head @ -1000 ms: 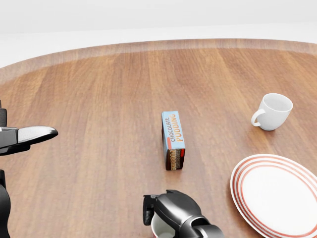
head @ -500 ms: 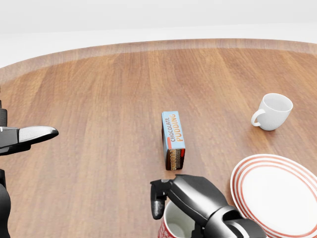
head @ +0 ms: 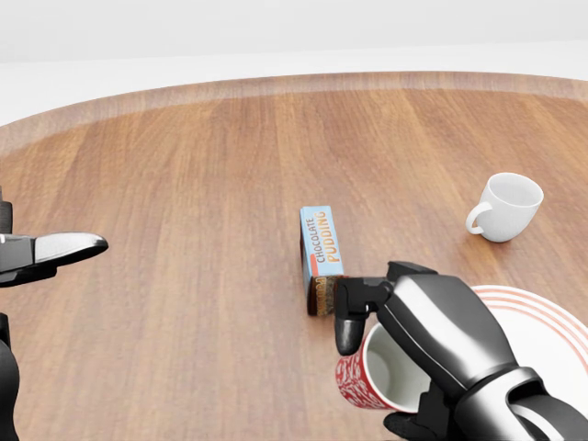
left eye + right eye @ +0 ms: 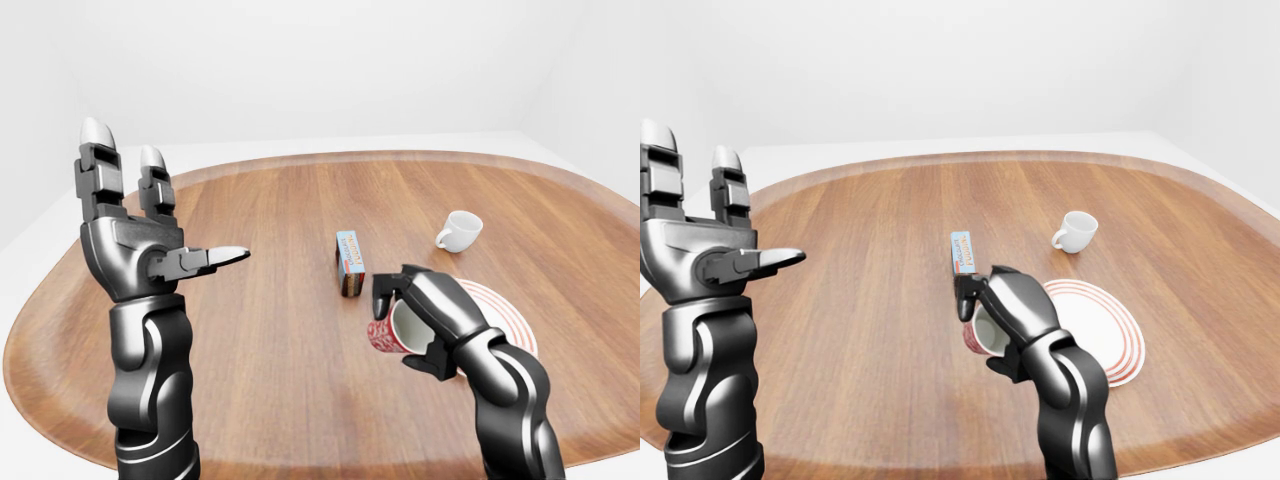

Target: Pick up the red mug and put it on the plate

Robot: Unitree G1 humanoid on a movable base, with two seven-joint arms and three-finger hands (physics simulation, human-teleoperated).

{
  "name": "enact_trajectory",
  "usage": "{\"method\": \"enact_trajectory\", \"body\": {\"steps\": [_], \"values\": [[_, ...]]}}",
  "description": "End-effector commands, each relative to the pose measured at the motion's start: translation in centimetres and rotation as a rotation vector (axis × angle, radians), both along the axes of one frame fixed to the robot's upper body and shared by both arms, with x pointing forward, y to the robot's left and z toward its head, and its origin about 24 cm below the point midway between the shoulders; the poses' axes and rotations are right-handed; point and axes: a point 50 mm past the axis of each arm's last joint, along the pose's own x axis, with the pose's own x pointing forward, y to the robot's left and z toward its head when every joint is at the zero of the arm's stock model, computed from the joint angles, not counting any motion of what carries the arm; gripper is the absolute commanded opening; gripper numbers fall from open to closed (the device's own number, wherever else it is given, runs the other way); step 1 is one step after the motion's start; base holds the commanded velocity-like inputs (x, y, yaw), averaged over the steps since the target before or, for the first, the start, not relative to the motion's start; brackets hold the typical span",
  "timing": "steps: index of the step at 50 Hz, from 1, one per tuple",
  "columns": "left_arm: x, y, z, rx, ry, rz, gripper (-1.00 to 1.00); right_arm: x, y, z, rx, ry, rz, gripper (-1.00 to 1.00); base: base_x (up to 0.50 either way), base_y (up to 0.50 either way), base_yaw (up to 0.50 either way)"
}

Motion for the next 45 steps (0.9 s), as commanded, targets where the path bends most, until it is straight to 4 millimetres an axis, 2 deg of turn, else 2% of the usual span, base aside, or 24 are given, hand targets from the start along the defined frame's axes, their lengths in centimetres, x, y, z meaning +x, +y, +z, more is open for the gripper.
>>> {"method": "enact_trajectory", "body": {"steps": [1, 7, 12, 13, 23, 36, 39, 45], "values": [[0.0, 0.0, -0.1, 0.003, 0.003, 0.002, 1.00, -0.3, -3.9, 2.7, -0.040, -0.125, -0.145, -1.00, 0.00, 0.00, 0.00], [0.0, 0.0, -0.1, 0.004, 0.004, 0.001, 1.00, -0.2, -6.6, 3.6, -0.067, -0.159, -0.237, -1.00, 0.00, 0.00, 0.00], [-0.1, -0.1, 0.1, 0.003, -0.004, 0.000, 1.00, -0.1, -8.0, 4.2, -0.067, -0.172, -0.277, -1.00, 0.00, 0.00, 0.00], [-0.1, -0.1, 0.0, 0.002, -0.003, 0.000, 1.00, 0.1, -8.8, 3.8, -0.063, -0.151, -0.299, -1.00, 0.00, 0.00, 0.00], [-0.2, 0.0, 0.1, -0.002, -0.009, 0.000, 1.00, 1.6, -11.4, 1.7, -0.017, -0.020, -0.339, -1.00, 0.00, 0.00, 0.00], [-0.2, 0.1, 0.1, -0.002, -0.007, 0.003, 1.00, 2.9, -13.4, -0.2, -0.019, 0.098, -0.375, -1.00, 0.00, 0.00, 0.00], [-0.3, 0.1, 0.1, -0.002, -0.007, 0.003, 1.00, 3.2, -14.5, -1.6, -0.022, 0.174, -0.405, -1.00, 0.00, 0.00, 0.00], [-0.3, 0.2, 0.3, -0.003, -0.014, 0.006, 1.00, 3.4, -15.7, -2.4, -0.040, 0.221, -0.437, -1.00, 0.00, 0.00, 0.00]]}}
